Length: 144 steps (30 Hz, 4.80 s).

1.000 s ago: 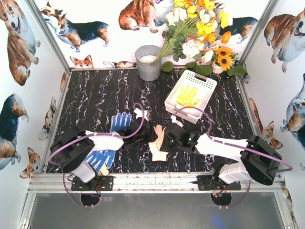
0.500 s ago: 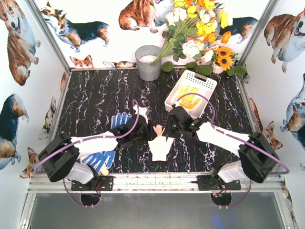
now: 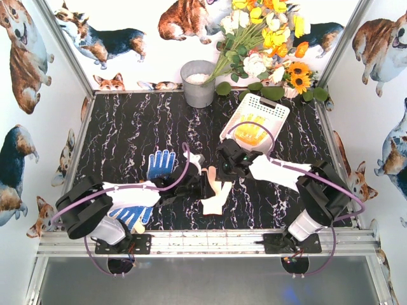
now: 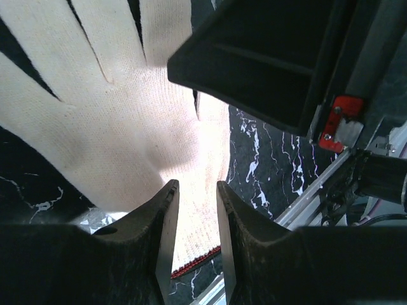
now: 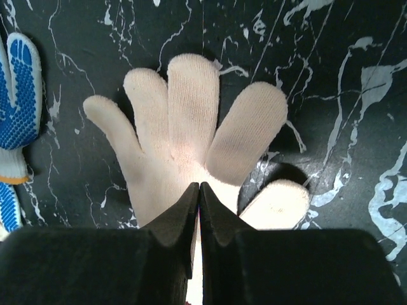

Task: Put the gloves into the storage basket
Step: Place the glove at the center of the board, then pick up the glove from the center of the board.

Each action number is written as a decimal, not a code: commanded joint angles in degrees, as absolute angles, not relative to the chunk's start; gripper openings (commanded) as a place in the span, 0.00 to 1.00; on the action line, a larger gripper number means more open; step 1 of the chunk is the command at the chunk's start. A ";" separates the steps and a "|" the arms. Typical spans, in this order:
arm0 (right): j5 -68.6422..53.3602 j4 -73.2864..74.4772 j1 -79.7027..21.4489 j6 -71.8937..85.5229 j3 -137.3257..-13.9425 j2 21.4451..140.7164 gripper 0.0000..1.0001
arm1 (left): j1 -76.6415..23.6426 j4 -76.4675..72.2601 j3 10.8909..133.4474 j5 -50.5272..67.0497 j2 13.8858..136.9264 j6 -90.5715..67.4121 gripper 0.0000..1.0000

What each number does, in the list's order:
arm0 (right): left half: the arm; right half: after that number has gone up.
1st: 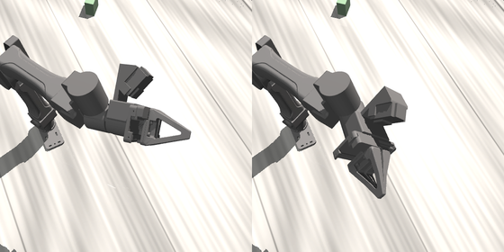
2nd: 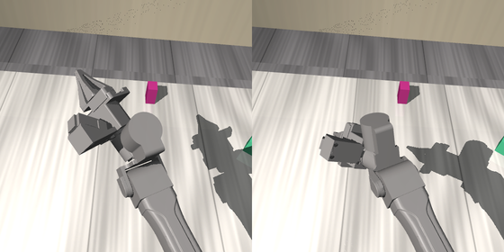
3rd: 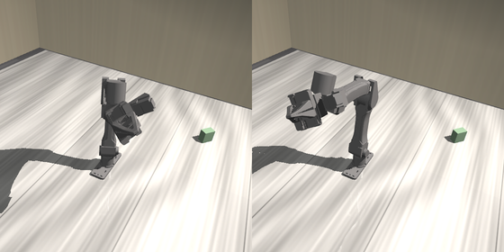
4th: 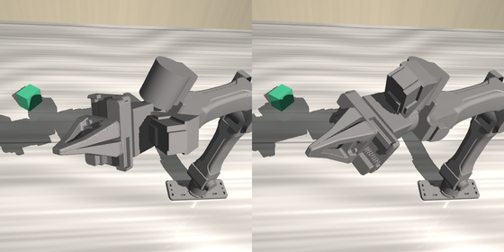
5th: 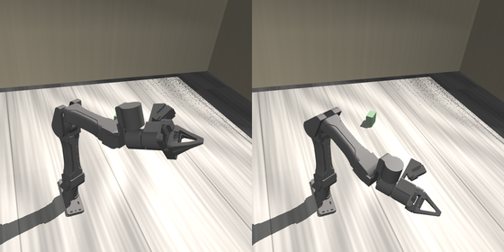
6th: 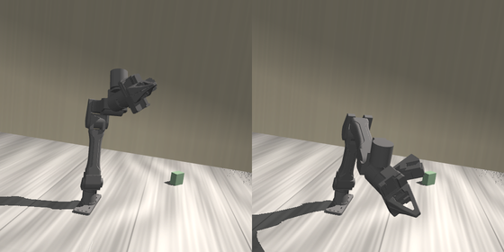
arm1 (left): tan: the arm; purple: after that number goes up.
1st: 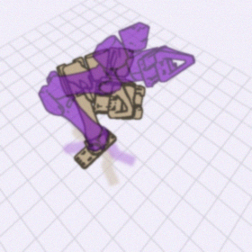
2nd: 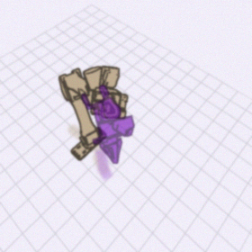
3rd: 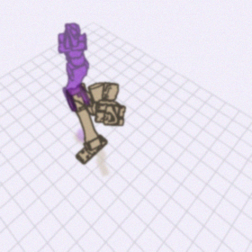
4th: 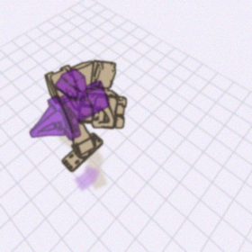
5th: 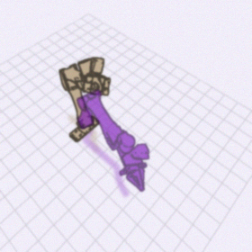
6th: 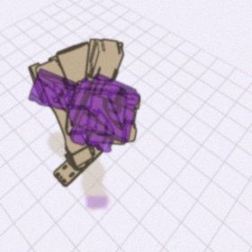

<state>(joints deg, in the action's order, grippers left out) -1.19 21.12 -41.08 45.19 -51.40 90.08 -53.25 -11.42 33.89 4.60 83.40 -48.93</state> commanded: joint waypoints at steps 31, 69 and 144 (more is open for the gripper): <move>2.88 24.81 -40.46 36.71 -56.12 79.37 0.31 | -52.52 14.68 40.42 -9.54 68.34 -38.73 0.77; 1.06 43.90 -21.71 38.06 -47.53 48.72 0.34 | 27.95 37.25 26.22 -14.31 53.61 -50.63 0.87; -34.88 15.11 -41.18 32.76 -60.73 72.44 0.44 | -27.31 14.13 53.81 32.85 60.78 -29.09 0.00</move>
<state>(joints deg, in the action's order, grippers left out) -32.86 16.32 -39.83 35.66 -56.99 72.12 -26.59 17.65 54.78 28.84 61.78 -28.29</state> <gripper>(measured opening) 0.437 0.008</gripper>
